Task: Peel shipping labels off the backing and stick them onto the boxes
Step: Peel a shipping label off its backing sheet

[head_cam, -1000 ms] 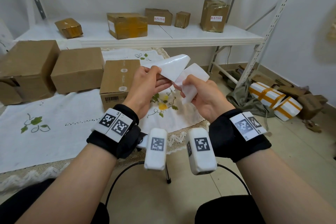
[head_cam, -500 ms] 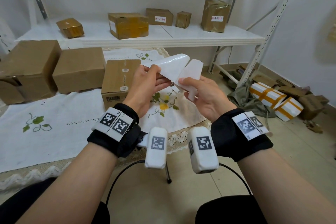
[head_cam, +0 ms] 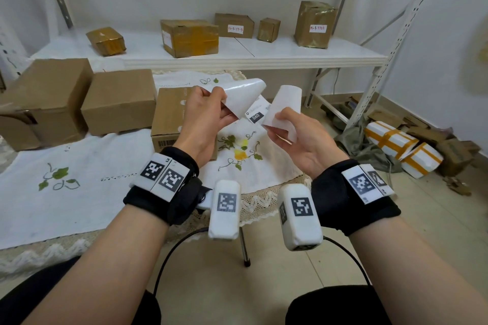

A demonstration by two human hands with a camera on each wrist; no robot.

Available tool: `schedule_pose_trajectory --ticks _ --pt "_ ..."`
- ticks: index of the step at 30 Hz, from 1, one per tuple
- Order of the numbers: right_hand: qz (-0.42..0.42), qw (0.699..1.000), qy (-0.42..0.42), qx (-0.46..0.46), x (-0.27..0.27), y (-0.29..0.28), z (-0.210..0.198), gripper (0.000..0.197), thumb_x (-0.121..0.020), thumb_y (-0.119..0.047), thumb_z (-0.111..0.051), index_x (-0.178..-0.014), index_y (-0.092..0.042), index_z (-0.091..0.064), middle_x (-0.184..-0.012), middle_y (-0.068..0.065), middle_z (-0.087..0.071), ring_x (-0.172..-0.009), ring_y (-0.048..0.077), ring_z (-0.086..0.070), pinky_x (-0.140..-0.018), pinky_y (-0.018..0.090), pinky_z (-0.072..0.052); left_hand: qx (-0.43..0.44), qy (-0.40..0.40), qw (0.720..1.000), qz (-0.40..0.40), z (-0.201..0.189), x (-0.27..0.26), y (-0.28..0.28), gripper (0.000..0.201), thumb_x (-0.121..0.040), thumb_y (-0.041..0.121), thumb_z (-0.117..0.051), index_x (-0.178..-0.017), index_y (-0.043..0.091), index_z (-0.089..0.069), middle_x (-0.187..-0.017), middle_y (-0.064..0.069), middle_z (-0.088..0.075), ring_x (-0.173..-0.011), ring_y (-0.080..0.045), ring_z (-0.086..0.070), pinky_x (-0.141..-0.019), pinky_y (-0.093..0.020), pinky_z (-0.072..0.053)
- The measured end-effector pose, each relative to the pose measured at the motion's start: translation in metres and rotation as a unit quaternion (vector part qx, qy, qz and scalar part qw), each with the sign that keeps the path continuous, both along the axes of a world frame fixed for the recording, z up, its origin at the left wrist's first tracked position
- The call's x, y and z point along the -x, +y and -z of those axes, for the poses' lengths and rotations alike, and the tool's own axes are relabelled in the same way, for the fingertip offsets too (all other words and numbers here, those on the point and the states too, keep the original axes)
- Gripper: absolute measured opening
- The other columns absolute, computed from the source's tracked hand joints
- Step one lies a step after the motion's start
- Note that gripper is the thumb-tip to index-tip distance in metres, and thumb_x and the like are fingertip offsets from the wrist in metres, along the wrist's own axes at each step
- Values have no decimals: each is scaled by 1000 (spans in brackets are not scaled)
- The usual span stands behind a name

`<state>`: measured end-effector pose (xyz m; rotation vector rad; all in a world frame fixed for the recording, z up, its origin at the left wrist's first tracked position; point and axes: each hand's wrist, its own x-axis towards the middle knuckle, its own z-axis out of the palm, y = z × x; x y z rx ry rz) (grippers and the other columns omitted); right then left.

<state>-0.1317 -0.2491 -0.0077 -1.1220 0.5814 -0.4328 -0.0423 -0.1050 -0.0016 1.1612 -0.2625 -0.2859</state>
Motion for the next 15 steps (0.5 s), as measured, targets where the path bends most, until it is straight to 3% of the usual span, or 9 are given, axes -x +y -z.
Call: schedule_pose_trajectory --ticks 3,7,9,11,13,15 --pt "-14 1000 -21 -1 0 1 0 14 -94 -1 -64 -107 -6 -62 -127 20 -68 -117 33 -70 -102 40 -56 19 -7 1000 2 -3 -3 3 12 -101 7 -50 -94 11 -41 -120 -16 -63 -104 -25 -73 -85 -33 -62" --pt "-77 996 -36 -5 1 6 -1 11 -96 -2 -61 -105 -9 -61 -125 13 -68 -118 29 -70 -108 41 -51 45 -23 999 -1 -11 -5 11 5 -103 8 -48 -106 9 -44 -116 -10 -67 -106 -21 -72 -92 -32 -60" --pt "-95 995 -34 6 -2 7 1 12 -97 -6 -61 -108 -11 -63 -130 14 -68 -121 28 -67 -105 39 -51 43 -34 998 -10 -14 -6 16 4 -104 10 -47 -105 13 -48 -119 -9 -67 -111 -21 -70 -98 -34 -57" --pt "-97 995 -20 9 -6 7 4 20 -98 -10 -60 -118 -10 -62 -131 15 -69 -116 25 -68 -96 35 -53 40 -45 998 -12 -16 -6 19 7 -104 11 -47 -104 17 -51 -124 -10 -66 -115 -22 -68 -100 -33 -56" --pt "-90 996 22 19 -8 8 6 25 -98 -16 -61 -121 -9 -62 -119 12 -74 -101 22 -67 -87 32 -51 38 -52 998 -10 -17 -6 21 9 -104 11 -47 -107 17 -53 -126 -9 -65 -116 -21 -68 -100 -32 -56" --pt "-74 995 66 29 -8 8 7 23 -95 -24 -66 -115 -12 -65 -102 8 -72 -93 23 -65 -87 33 -53 31 -55 998 -12 -16 -7 22 11 -104 12 -48 -110 18 -54 -128 -9 -65 -117 -21 -67 -100 -32 -56"
